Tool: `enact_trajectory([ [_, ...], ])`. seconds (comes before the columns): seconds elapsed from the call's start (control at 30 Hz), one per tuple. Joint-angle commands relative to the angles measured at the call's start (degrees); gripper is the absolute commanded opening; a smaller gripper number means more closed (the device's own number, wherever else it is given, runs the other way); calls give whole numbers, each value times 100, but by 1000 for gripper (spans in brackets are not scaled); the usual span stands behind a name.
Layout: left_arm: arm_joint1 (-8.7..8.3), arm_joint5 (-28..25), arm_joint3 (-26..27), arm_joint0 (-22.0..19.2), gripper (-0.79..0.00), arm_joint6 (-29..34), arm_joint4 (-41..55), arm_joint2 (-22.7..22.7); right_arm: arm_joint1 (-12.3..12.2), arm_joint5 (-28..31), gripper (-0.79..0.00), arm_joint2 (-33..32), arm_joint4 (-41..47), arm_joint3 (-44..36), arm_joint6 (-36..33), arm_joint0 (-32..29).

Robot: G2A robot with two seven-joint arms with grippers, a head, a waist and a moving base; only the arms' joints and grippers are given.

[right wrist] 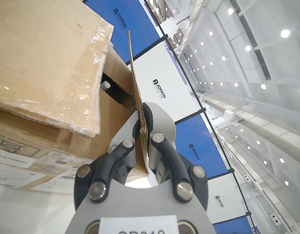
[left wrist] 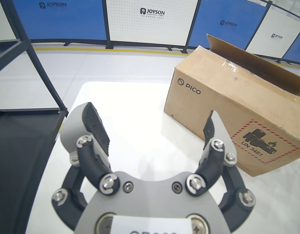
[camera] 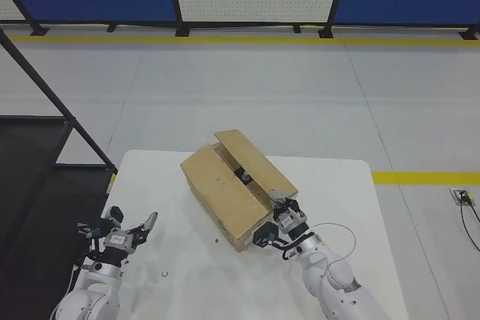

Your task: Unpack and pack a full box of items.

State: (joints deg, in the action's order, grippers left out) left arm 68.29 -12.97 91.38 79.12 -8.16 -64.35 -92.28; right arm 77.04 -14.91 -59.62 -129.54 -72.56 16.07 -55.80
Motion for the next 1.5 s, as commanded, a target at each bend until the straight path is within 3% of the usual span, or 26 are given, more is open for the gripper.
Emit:
enact_trajectory([
  [0.0,2,13,-12,-13,0,1,1,4,4,5,-785,-6,-12,-7,12,-22],
  [0.67,20,40,-123,-124,0,46,3,100,-155,272,-785,-578,-10,-749,681,-794],
  [1.47,20,208,-189,-226,0,62,-122,39,-425,1515,-785,-1312,385,-1242,2043,-1401],
])
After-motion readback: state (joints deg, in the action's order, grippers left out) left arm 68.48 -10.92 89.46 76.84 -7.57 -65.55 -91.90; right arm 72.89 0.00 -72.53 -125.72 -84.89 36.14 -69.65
